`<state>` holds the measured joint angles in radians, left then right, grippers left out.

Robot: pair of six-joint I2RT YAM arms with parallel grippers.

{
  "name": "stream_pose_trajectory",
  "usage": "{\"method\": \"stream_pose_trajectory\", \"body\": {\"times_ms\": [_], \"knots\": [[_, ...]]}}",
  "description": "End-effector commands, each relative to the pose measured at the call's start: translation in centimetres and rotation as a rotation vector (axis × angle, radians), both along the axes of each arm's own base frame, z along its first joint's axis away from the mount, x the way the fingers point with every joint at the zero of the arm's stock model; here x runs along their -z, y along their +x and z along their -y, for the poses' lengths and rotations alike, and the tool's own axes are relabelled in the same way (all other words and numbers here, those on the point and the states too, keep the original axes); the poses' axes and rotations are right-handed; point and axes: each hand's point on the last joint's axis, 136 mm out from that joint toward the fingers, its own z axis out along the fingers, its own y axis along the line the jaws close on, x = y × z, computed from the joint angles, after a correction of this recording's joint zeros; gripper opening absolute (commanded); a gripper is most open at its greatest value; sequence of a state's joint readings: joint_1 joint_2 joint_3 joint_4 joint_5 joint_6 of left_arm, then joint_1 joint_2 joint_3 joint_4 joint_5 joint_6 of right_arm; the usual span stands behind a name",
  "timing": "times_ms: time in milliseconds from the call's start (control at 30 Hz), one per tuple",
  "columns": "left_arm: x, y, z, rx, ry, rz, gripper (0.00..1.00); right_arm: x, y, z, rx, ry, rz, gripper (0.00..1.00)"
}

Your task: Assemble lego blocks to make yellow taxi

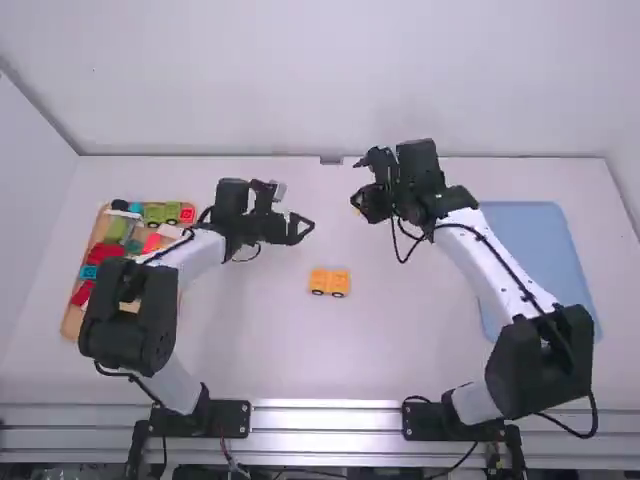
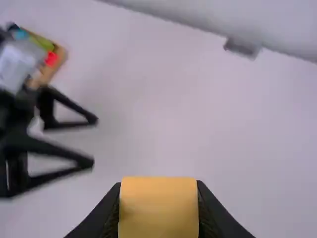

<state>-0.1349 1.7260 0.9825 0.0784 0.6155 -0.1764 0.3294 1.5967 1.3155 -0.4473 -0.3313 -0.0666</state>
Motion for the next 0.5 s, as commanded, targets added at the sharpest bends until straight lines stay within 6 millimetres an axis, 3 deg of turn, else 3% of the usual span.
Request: {"method": "stream_pose_trajectory", "body": {"times_ms": [0, 100, 233, 267, 367, 467], "knots": [[-1.8, 3.3, -3.2, -0.130, 0.220, 0.086, 0.99, 0.9, -0.1, 1.3, 0.061, -0.165, 0.005, 0.08], [-3.3, 4.4, -5.2, -0.225, 0.350, 0.071, 0.99, 4.0, -1.3, 1.6, 0.126, -0.238, -0.114, 0.08], [-6.5, 5.0, -6.7, -0.327, 0.367, 0.102, 0.99, 7.0, -3.3, 2.8, 0.215, -0.294, -0.275, 0.07], [-6.5, 5.0, -6.7, -0.327, 0.367, 0.102, 0.99, 7.0, -3.3, 2.8, 0.215, -0.294, -0.275, 0.07], [-9.4, 4.5, -6.9, -0.348, 0.360, 0.188, 0.99, 10.3, -4.6, 3.2, 0.281, -0.318, -0.425, 0.05], [-10.8, 3.9, -6.9, -0.357, 0.343, 0.244, 0.99, 12.2, -5.4, 3.6, 0.330, -0.336, -0.507, 0.05]]}}
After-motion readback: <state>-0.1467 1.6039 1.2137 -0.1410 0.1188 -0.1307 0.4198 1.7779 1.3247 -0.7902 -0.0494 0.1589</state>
